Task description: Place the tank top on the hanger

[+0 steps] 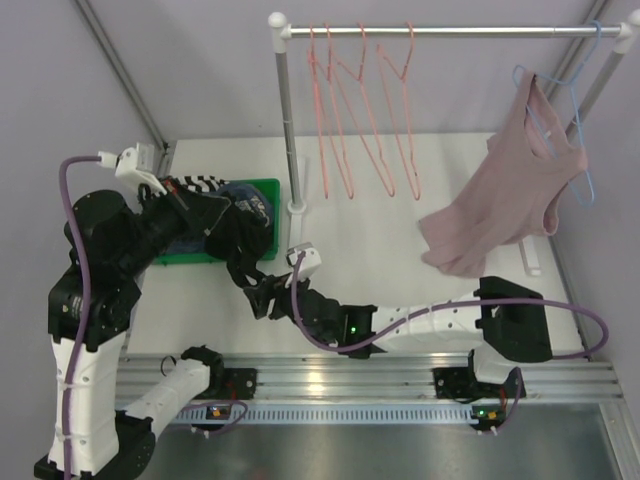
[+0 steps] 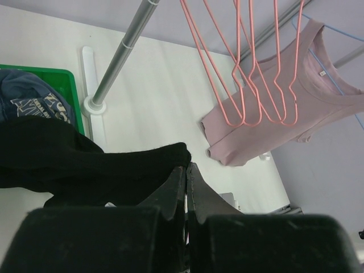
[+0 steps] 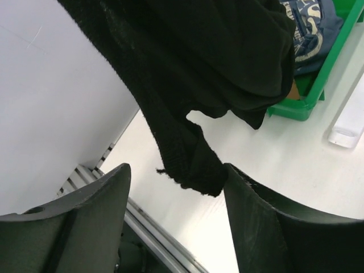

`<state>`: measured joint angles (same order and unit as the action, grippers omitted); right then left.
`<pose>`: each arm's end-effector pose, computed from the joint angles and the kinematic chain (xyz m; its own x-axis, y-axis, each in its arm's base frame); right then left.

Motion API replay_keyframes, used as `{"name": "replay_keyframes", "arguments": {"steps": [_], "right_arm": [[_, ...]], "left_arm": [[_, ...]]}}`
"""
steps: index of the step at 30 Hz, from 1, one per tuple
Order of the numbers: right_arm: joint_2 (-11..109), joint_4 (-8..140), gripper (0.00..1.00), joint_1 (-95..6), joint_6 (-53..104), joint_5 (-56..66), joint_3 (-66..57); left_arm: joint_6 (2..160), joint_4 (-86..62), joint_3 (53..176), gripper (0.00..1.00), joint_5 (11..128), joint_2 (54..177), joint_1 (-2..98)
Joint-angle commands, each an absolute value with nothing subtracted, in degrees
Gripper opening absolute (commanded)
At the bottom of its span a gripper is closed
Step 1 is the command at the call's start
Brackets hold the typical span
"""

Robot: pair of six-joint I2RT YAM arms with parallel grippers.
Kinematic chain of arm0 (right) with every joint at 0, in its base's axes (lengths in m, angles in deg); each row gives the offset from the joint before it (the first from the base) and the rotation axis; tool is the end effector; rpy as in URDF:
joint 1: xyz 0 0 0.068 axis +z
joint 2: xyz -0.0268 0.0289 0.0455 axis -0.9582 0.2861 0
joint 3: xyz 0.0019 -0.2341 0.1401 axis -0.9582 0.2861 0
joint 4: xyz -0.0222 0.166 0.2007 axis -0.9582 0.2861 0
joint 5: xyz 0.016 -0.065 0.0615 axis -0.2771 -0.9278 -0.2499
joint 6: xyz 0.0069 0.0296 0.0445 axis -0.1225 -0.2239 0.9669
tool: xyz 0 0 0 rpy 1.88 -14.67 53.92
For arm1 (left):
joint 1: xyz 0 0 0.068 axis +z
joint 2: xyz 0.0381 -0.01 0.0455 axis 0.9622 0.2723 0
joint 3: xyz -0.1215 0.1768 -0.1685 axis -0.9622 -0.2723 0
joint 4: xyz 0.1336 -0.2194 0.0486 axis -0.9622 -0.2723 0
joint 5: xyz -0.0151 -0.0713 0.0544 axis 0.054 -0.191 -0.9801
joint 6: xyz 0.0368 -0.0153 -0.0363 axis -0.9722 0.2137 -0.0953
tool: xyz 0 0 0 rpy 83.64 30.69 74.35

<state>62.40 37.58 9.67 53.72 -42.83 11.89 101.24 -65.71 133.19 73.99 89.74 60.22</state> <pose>0.0681 0.3700 0.2710 -0.4052 0.3087 -0.8605 -0.5539 0.6659 0.4998 0.0987 -0.0325 0.5011 -0.3901 -0.4359 -0.8111 0.2807 0.7826 -0.5556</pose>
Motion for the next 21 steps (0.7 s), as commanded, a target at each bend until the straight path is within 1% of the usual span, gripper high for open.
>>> {"name": "replay_keyframes", "arguments": {"steps": [1, 2, 3, 5, 6, 8, 9, 10, 17, 18, 19, 20, 21], "right_arm": [[63.0, 36.9, 0.61, 8.6, 53.9, -41.8, 8.0], [62.9, 37.0, 0.56, 8.5, 53.5, -41.9, 7.8], [62.8, 37.9, 0.46, 8.3, 53.3, -42.1, 7.5], [61.8, 40.3, 0.33, 8.3, 53.0, -43.7, 6.7], [61.3, 41.6, 0.21, 8.3, 52.7, -44.4, 5.8], [59.1, 45.5, 0.09, 8.2, 51.3, -46.0, 4.8], [58.2, 46.6, 0.00, 8.3, 50.6, -46.6, 3.5], [56.2, 49.7, 0.00, 8.2, 50.0, -47.3, 2.7], [45.7, 58.4, 0.00, 8.2, 39.6, -47.7, -3.3], [44.9, 59.3, 0.00, 8.3, 38.3, -47.7, -5.5], [42.5, 62.3, 0.00, 8.2, 34.9, -46.6, -9.1], [42.5, 62.3, 0.00, 8.2, 33.6, -46.6, -9.1], [41.6, 64.2, 0.00, 8.2, 32.5, -46.4, -11.7]], "left_arm": [[101.1, -65.1, 135.6, 0.00, 75.4, 90.0, 60.0], [101.1, -65.1, 135.7, 0.00, 75.3, 90.1, 60.0], [101.1, -65.1, 136.1, 0.00, 75.3, 90.3, 60.0], [101.1, -65.1, 137.2, 0.00, 75.4, 90.8, 60.0], [101.1, -65.1, 137.7, 0.00, 75.4, 91.0, 60.0], [101.3, -64.8, 139.8, 0.00, 75.2, 91.8, 60.0], [101.3, -64.8, 140.6, 0.00, 75.2, 92.1, 60.0], [101.4, -64.5, 142.0, 0.00, 75.1, 92.7, 60.0], [101.7, -61.8, 150.7, 0.00, 74.0, 96.1, 60.0], [101.7, -61.6, 151.8, 0.00, 73.8, 96.6, 60.0], [102.4, -59.6, 155.8, 0.00, 73.9, 98.5, 60.0], [102.4, -59.6, 155.9, 0.00, 73.9, 98.5, 60.0], [102.6, -58.1, 156.6, 0.00, 73.9, 98.8, 60.0]]}}
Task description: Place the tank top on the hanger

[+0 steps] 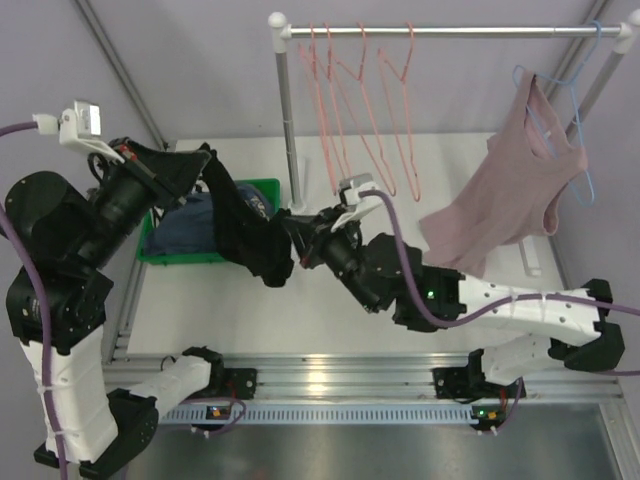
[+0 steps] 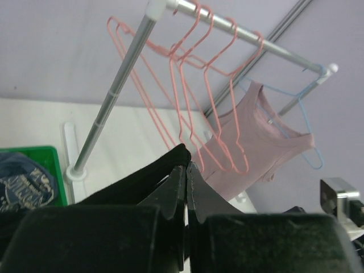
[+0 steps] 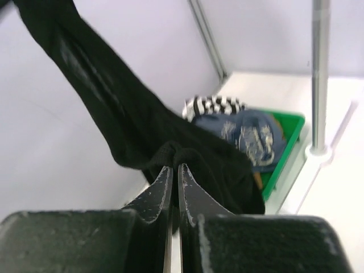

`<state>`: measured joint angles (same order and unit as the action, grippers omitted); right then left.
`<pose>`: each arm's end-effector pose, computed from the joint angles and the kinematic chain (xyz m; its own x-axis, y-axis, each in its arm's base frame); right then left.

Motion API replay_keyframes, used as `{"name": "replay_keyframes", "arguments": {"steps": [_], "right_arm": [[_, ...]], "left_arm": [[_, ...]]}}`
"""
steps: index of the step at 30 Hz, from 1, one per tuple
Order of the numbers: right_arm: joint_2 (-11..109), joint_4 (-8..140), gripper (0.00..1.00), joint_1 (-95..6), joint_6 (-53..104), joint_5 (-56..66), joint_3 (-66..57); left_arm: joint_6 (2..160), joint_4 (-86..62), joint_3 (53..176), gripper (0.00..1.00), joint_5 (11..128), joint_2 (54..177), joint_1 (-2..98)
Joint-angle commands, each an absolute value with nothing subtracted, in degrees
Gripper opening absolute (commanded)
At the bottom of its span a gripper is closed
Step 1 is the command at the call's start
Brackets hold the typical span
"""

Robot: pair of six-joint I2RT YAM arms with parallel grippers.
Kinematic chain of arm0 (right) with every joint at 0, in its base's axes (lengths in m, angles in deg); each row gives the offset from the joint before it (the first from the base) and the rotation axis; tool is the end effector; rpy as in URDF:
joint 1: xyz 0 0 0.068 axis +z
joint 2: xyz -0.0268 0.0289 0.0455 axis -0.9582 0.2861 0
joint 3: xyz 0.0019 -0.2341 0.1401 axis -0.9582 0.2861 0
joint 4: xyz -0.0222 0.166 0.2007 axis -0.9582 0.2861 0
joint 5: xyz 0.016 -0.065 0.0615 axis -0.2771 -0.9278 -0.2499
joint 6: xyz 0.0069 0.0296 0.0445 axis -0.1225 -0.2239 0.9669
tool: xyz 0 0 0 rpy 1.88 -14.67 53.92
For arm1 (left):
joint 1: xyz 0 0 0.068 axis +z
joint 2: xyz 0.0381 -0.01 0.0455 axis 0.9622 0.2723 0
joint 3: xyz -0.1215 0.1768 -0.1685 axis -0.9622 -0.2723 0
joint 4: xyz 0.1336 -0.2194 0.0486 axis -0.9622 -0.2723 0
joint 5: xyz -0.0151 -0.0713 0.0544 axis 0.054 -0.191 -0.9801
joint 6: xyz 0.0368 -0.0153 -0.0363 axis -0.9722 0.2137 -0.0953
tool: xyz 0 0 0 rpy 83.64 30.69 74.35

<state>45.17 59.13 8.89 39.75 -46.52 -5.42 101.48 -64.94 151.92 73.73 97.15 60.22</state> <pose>0.0655 0.3006 0.4374 -0.2116 0.3674 -0.9057 -0.5905 0.6904 0.4181 0.0854 -0.0291 0.5687 -0.2188 -0.4826 -0.8481 0.3875 0.7547 -0.5295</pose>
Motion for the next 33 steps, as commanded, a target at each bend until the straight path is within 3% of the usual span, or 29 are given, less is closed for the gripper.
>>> {"name": "replay_keyframes", "arguments": {"steps": [1, 14, 33], "right_arm": [[41.2, 64.8, 0.00, 8.2, 31.3, -46.0, -12.9], [38.9, 73.8, 0.00, 8.3, 14.6, -45.4, -32.9], [39.1, 80.1, 0.00, 8.3, 9.4, -46.1, -45.2]], "left_arm": [[103.2, -57.0, 158.2, 0.00, 74.2, 99.5, 60.0], [108.4, -44.2, 162.2, 0.00, 75.8, 101.6, 60.0], [115.5, -35.6, 158.7, 0.00, 81.7, 103.0, 60.1]]}}
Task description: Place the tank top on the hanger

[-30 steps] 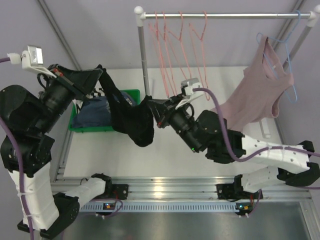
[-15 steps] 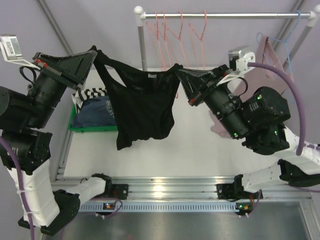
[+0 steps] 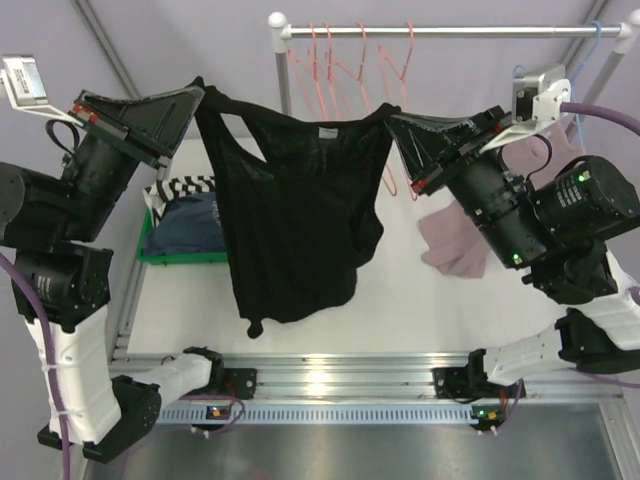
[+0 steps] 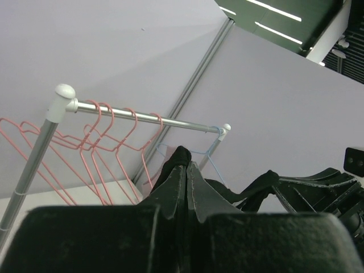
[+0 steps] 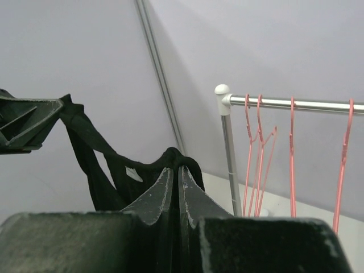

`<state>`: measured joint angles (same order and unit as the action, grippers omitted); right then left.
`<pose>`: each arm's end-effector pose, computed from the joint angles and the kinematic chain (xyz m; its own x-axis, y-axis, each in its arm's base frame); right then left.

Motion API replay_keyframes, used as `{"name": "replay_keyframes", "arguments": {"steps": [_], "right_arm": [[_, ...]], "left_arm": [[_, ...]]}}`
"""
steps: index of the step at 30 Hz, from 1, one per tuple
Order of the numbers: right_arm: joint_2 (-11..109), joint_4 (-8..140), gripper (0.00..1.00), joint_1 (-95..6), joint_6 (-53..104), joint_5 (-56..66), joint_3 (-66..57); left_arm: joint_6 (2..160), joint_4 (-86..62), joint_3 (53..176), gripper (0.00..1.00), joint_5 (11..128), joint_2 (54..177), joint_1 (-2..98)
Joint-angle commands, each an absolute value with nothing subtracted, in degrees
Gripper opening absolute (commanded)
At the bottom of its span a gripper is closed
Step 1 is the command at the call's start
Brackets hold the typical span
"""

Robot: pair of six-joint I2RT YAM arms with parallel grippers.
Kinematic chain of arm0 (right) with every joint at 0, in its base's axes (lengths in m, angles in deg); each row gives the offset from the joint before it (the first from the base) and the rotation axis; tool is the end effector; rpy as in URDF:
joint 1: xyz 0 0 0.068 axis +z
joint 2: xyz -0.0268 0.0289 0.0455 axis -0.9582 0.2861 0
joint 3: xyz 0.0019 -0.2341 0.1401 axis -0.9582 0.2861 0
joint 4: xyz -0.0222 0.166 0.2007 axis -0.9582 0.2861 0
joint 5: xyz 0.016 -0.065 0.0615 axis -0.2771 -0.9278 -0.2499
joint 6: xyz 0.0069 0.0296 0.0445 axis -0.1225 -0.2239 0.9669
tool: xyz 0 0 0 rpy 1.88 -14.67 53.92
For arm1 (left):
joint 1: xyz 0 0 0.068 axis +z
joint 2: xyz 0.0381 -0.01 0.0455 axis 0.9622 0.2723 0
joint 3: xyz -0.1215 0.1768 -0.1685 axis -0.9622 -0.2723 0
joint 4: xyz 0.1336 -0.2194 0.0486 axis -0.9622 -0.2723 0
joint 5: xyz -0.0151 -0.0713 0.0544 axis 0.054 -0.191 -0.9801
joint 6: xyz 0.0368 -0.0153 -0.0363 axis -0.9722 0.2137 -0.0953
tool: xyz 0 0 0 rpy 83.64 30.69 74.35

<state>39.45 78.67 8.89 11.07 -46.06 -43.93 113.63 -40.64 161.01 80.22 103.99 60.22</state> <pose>0.0455 0.1544 0.6263 0.1544 0.4031 -0.9020 -0.6304 0.7432 0.2243 0.0892 -0.0340 0.6358 -0.0308 -0.6745 -0.7376 0.6789 0.5275 -0.5107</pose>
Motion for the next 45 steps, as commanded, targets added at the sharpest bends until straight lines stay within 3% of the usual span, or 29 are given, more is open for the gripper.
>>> {"name": "replay_keyframes", "arguments": {"steps": [1, 7, 19, 24, 29, 33, 37, 45], "right_arm": [[38.8, 80.3, 0.00, 8.2, 9.7, -46.4, -44.7], [33.4, 82.2, 0.00, 8.2, 15.0, -48.1, -34.4], [16.5, 97.6, 0.00, 8.2, 60.4, -47.5, 8.7], [11.6, 98.2, 0.00, 7.5, 70.1, -44.8, 23.9], [7.9, 85.3, 0.00, -7.0, 66.1, -25.1, 36.5], [8.9, 79.7, 0.00, -17.4, 61.2, -11.6, 39.3], [11.2, 74.3, 0.00, -23.6, 58.6, -1.4, 40.3], [11.5, 71.0, 0.00, -28.5, 59.9, 3.4, 44.4]], "left_arm": [[115.5, -35.4, 157.3, 0.00, 81.6, 102.4, 60.1], [116.0, -34.4, 140.8, 0.00, 81.8, 95.1, 60.1], [118.8, -36.3, 97.5, 0.00, 83.4, 75.2, 60.0], [122.6, -33.2, 80.0, 0.00, 87.2, 69.7, 60.0], [123.1, -29.5, 71.9, 0.00, 89.8, 70.7, 59.1], [123.2, -24.2, 68.1, 0.02, 89.5, 74.9, 55.9], [122.8, -20.3, 67.4, 0.06, 82.5, 80.4, 45.7], [121.4, -16.5, 67.0, 0.30, 76.6, 88.1, 39.9]]}}
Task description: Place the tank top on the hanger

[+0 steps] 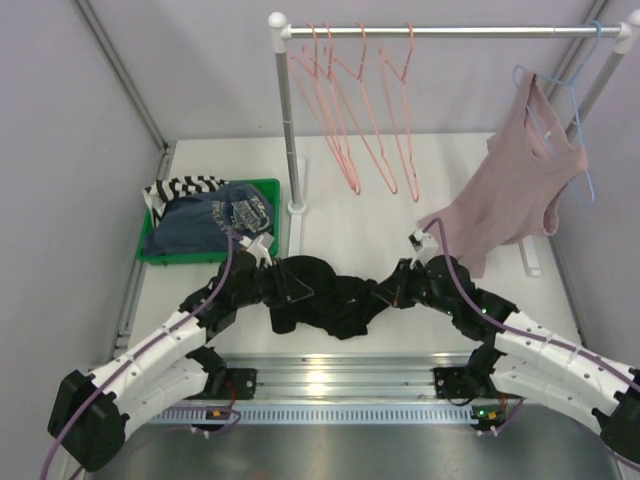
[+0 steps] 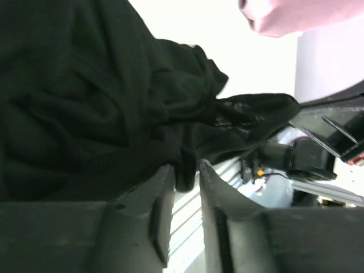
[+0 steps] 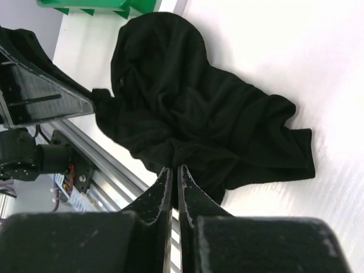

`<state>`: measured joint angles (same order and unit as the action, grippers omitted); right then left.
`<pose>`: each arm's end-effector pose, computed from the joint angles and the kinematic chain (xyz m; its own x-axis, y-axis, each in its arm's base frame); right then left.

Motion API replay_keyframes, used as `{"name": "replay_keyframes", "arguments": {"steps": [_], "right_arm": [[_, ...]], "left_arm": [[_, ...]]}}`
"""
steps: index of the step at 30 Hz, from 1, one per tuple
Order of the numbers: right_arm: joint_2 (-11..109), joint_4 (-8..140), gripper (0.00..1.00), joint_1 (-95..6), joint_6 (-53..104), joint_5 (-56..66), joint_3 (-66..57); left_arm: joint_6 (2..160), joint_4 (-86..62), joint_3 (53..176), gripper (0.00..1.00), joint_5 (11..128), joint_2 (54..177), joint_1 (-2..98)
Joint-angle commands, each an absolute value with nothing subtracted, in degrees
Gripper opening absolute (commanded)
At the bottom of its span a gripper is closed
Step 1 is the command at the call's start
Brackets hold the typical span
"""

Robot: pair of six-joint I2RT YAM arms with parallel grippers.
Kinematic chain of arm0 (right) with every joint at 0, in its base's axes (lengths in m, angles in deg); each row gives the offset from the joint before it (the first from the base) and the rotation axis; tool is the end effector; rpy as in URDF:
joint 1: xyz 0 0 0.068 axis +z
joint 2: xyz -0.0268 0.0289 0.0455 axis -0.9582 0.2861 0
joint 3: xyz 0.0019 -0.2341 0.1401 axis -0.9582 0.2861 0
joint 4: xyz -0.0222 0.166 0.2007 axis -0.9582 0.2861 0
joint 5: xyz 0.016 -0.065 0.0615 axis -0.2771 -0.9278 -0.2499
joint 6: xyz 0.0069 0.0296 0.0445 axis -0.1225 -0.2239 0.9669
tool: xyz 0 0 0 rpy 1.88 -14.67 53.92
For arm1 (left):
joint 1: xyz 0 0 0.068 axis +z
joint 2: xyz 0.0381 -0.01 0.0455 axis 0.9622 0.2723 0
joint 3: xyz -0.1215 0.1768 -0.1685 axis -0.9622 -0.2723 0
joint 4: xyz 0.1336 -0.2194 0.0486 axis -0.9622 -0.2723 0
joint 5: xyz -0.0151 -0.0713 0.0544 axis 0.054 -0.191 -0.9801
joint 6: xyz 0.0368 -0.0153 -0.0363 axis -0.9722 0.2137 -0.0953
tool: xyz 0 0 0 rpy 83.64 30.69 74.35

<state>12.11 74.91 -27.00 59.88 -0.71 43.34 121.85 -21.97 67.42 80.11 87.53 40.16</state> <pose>0.1239 0.1320 0.2377 -0.7188 0.1969 -0.6667 -0.3668 0.7073 0.6044 0.1467 -0.1128 0.2149 -0.8599 -0.3270 -0.3919 0.1257 0.6086 -0.7834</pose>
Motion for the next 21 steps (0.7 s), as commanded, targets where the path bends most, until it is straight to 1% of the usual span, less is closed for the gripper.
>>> {"name": "replay_keyframes", "arguments": {"steps": [1, 6, 7, 10, 13, 14, 16, 17, 20, 21], "right_arm": [[11.2, 71.7, 0.00, -29.1, 60.2, 3.1, 45.5], [8.4, 72.9, 0.00, -32.1, 62.3, 2.9, 49.1], [8.3, 72.8, 0.00, -32.3, 62.6, 3.3, 49.9], [8.0, 72.9, 0.01, -32.9, 62.7, 3.7, 50.2], [8.4, 74.6, 0.10, -33.0, 62.2, 3.6, 49.1], [8.2, 75.3, 0.21, -33.0, 62.1, 3.4, 48.8], [7.8, 78.6, 0.34, -33.0, 61.8, 2.0, 47.4], [6.9, 80.0, 0.44, -32.9, 61.6, 0.9, 46.9], [5.1, 84.8, 0.56, -32.9, 61.4, -0.9, 44.1], [4.7, 85.9, 0.59, -32.9, 61.4, -1.9, 43.3]], "left_arm": [[121.2, -17.0, 67.0, 0.32, 76.3, 88.2, 39.9], [118.6, -20.2, 68.7, 0.45, 72.8, 88.1, 39.9], [118.0, -21.3, 69.3, 0.49, 72.1, 88.2, 39.9], [115.9, -25.1, 71.6, 0.52, 69.7, 88.4, 39.9], [114.5, -29.3, 73.7, 0.52, 66.9, 88.6, 39.9], [113.9, -30.3, 74.7, 0.52, 66.2, 88.5, 39.9], [113.7, -32.5, 75.5, 0.52, 65.0, 88.4, 39.9], [113.4, -33.0, 76.4, 0.52, 64.7, 88.0, 39.9], [112.9, -34.4, 77.9, 0.52, 63.5, 86.9, 39.9], [112.6, -34.9, 78.4, 0.52, 63.3, 86.7, 39.9]]}}
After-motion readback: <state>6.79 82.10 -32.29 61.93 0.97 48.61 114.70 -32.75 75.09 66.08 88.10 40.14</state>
